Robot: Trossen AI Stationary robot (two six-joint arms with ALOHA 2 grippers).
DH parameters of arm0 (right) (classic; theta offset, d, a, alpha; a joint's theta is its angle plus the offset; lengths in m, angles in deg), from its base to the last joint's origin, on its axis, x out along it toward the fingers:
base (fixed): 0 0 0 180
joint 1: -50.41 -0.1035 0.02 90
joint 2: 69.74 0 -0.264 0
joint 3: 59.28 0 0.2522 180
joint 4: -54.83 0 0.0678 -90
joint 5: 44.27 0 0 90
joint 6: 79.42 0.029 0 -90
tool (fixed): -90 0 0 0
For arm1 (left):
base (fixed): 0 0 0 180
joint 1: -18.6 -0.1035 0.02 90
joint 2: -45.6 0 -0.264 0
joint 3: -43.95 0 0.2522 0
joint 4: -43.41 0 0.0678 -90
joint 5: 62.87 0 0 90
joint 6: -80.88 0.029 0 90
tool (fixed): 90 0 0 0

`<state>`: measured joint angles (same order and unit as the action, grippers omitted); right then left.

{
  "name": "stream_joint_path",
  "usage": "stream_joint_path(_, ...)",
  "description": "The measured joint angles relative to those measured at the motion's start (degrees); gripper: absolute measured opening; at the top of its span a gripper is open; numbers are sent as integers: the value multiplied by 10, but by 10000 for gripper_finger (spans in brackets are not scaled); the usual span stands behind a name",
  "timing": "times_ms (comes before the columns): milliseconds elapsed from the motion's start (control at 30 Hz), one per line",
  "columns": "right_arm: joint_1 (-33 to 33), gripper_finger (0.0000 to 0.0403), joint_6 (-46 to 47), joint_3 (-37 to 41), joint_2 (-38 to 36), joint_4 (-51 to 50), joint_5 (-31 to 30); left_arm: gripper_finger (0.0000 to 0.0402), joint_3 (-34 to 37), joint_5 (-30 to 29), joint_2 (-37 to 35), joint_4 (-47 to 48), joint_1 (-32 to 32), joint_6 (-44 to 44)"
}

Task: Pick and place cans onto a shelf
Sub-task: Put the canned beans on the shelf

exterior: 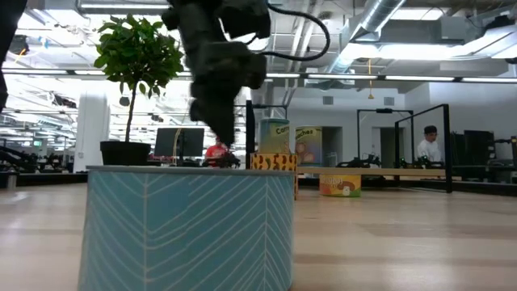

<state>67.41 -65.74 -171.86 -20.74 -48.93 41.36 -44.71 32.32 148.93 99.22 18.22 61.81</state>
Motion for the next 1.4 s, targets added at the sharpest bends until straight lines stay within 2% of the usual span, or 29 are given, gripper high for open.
stream_joint_path(133,0,102,0,0,-1,0,0,86,14,-31,1,12,36,36)
stream_joint_path(300,0,102,0,0,0,0,0,63,13,-104,49,-122,49,57)
stream_joint_path(400,0,102,0,0,0,0,0,39,-14,-111,81,-213,37,88)
stream_joint_path(500,0,102,0,0,0,0,1,20,-57,-105,103,-236,25,92)
stream_joint_path(800,0,102,-1,0,7,-1,25,0,-86,-71,108,-79,24,67)
stream_joint_path(933,-1,102,-5,0,38,0,25,0,-86,-68,104,-5,30,48)
stream_joint_path(1067,-1,102,-34,11,78,1,25,0,-86,-80,89,47,42,71)
stream_joint_path(1267,0,102,-90,119,105,14,-7,0,-47,-115,29,88,51,115)
stream_joint_path(1400,0,102,-92,215,108,103,3,0,31,-117,-47,79,51,102)
